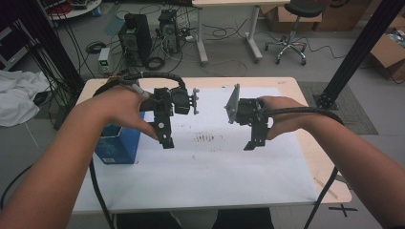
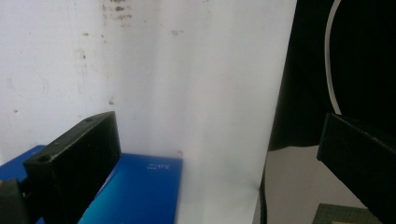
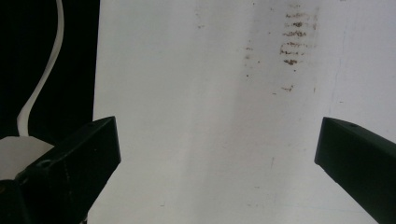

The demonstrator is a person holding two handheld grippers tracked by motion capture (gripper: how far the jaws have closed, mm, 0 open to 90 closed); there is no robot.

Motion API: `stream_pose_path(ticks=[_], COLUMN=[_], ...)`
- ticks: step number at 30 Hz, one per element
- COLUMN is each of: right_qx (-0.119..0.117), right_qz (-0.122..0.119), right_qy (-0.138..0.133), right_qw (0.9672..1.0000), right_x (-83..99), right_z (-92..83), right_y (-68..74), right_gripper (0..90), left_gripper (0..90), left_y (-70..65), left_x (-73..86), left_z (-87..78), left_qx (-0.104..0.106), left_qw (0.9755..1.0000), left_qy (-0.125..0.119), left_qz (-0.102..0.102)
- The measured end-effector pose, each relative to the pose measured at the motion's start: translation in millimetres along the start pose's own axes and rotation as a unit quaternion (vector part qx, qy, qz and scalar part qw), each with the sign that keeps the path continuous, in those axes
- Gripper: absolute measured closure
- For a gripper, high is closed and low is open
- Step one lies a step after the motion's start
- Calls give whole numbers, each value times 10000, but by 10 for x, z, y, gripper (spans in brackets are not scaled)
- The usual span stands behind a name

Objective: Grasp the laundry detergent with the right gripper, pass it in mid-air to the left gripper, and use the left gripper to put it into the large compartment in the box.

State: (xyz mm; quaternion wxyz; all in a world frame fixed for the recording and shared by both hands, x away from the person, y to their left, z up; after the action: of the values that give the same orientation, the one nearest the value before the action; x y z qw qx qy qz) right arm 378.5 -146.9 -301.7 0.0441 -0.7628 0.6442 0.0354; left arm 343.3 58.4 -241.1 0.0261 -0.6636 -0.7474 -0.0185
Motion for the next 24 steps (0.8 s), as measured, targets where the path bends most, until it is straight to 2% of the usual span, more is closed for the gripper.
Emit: stream_pose_path(ticks=[9, 24], right_qx=[20, 32], right_qz=[2, 12], right_qy=[15, 35], right_qw=[10000, 10000], right_x=[-2, -2], right_z=[-36, -30], right_y=[30, 24], right_gripper=[0, 0], left_gripper=[1, 1], left_y=[-50, -40], left_x=[-41, -65], left_z=[-15, 6], left_qx=[-10, 4], left_qw=[10000, 9999], left_qy=[-45, -26], left_qz=[64, 108])
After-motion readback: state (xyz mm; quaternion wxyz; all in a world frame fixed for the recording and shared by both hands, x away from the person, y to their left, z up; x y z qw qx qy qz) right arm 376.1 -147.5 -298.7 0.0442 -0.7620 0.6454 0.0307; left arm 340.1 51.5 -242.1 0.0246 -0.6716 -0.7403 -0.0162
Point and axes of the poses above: each handheld gripper's, and its own axes: z roughly forward along the jaws, x roughly out of its underside, y roughly to its left, the point moved 4 cm from there along z, roughly forward along the jaws, and after that the axes turned 4 degrees about y, right-handed, at the moved point
